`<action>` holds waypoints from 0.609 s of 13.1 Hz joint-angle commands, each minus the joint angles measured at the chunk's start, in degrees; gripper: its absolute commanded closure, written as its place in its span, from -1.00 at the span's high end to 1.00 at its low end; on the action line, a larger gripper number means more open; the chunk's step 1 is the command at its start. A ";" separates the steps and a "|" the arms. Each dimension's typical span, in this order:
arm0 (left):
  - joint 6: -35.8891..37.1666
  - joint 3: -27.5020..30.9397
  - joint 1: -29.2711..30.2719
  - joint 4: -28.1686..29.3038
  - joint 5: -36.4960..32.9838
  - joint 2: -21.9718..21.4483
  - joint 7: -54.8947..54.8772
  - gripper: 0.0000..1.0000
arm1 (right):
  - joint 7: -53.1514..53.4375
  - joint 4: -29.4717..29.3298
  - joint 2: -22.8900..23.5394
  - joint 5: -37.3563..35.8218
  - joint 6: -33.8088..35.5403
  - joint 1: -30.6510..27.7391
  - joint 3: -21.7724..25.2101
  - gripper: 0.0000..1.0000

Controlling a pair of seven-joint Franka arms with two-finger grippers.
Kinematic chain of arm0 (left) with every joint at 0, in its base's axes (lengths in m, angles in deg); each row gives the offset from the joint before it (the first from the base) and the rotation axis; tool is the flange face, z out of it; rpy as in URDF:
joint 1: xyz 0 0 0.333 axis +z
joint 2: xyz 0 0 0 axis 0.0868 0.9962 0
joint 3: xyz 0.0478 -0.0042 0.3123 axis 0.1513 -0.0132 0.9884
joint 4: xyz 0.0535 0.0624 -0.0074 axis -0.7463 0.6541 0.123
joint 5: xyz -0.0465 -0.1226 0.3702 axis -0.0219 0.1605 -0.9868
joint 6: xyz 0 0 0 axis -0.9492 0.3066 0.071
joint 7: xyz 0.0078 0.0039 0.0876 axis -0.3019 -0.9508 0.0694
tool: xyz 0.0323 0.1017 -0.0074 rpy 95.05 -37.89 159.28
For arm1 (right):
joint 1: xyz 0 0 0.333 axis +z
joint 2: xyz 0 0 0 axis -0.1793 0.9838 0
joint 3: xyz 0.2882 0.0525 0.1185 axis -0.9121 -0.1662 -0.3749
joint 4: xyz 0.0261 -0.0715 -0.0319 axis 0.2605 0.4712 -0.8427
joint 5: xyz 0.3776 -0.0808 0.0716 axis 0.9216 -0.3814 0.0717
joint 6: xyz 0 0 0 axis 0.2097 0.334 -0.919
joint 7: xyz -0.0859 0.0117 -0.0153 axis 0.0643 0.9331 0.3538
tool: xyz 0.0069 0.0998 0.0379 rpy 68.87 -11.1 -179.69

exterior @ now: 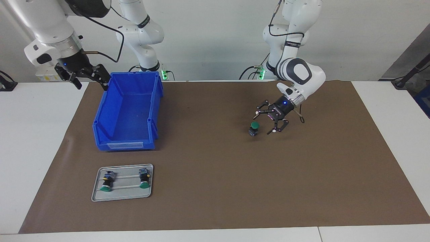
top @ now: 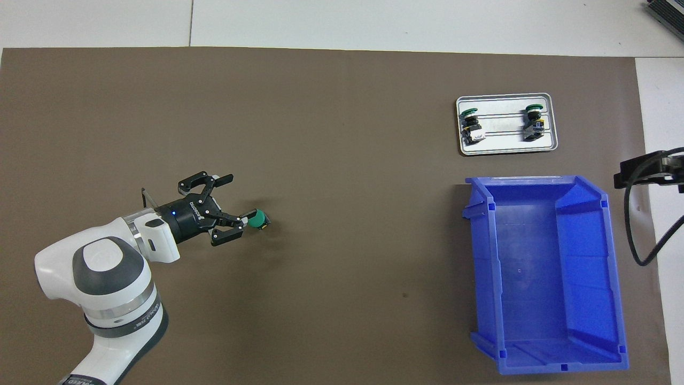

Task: Place and press button with both arms
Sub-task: 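Lower the green button onto the table and open the left gripper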

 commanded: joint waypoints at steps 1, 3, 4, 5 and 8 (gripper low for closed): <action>0.70 -0.20 3.00 -1.14 -6.82 -0.88 6.65 0.99 | 0.39 1.39 -1.32 0.41 0.38 -0.61 -0.36 1.00; 2.53 -0.20 4.41 -2.64 -11.84 -0.80 11.48 0.99 | 0.39 1.39 -1.41 0.41 0.38 -0.61 -0.36 1.00; 2.81 -0.20 5.29 -3.60 -14.82 -0.88 14.20 0.99 | 0.39 1.48 -1.41 0.41 0.38 -0.70 -0.36 1.00; 3.07 -0.20 5.56 -4.57 -18.59 -1.06 18.15 0.99 | 0.30 1.48 -1.32 0.41 0.38 -0.70 -0.36 1.00; 3.16 -0.20 5.47 -5.19 -28.78 -3.60 35.01 0.99 | 0.39 1.48 -1.41 0.41 0.38 -0.70 -0.36 1.00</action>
